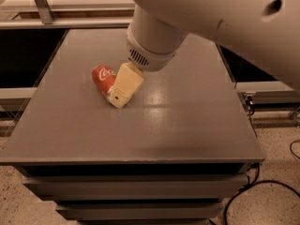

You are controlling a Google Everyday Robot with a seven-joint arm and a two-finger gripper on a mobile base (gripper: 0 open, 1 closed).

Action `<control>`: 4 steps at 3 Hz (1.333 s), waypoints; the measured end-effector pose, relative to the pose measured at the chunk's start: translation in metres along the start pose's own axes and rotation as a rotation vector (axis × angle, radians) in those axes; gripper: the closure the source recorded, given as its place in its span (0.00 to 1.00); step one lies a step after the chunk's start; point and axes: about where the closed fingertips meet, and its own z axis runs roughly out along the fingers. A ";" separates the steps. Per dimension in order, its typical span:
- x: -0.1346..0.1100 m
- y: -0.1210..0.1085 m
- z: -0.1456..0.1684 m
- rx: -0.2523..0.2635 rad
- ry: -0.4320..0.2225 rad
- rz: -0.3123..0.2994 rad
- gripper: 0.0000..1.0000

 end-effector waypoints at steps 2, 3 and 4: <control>-0.002 -0.006 -0.006 0.032 -0.011 0.016 0.00; -0.014 -0.019 -0.001 0.074 -0.011 0.061 0.00; -0.036 -0.014 0.019 0.070 0.007 0.065 0.00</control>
Offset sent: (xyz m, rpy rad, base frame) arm 0.0132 -0.0105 0.0055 0.0071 -0.0403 -0.0640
